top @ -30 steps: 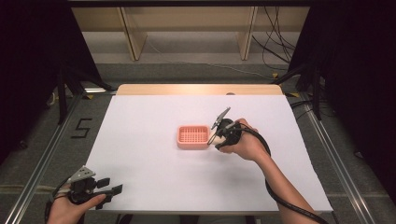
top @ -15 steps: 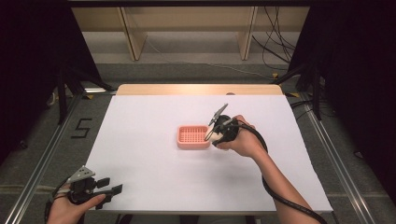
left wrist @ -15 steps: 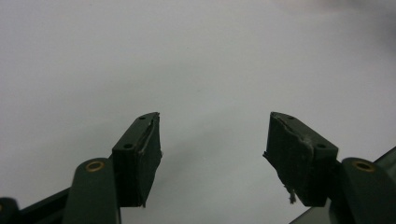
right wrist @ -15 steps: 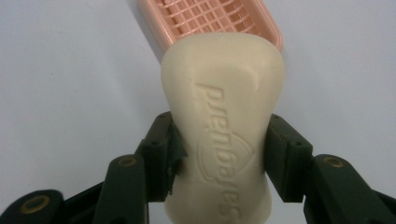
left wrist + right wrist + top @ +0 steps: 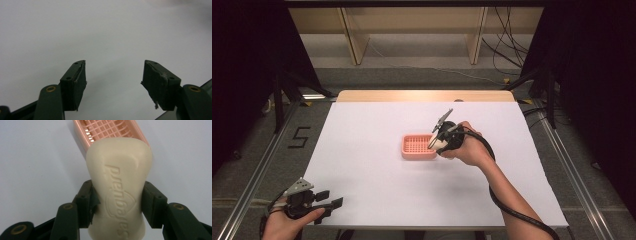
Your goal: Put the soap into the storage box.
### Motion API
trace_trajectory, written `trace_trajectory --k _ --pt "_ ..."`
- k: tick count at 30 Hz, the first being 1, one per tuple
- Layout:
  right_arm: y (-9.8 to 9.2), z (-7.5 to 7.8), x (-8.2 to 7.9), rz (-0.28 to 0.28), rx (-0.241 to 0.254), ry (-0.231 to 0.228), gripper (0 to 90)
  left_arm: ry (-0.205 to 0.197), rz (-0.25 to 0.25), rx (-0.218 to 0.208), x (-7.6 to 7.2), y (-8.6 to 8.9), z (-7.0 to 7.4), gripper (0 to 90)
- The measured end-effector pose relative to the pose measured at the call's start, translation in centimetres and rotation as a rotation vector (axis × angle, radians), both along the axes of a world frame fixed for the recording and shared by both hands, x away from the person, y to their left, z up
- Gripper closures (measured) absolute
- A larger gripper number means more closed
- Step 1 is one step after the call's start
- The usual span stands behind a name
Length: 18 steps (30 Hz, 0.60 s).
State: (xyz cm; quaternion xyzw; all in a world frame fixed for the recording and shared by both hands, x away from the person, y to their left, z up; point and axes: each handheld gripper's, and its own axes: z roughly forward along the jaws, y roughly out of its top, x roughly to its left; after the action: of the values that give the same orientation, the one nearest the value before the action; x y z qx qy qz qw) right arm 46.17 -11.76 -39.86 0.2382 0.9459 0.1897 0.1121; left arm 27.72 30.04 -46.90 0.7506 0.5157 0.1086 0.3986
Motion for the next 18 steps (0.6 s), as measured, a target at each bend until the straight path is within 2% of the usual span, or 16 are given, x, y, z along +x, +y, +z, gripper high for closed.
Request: trace_trajectory --k 18 --pt "0.91 -0.08 0.34 -0.004 0.004 0.002 50.5 -0.009 -0.002 -0.003 0.02 -0.07 -0.05 34.9"
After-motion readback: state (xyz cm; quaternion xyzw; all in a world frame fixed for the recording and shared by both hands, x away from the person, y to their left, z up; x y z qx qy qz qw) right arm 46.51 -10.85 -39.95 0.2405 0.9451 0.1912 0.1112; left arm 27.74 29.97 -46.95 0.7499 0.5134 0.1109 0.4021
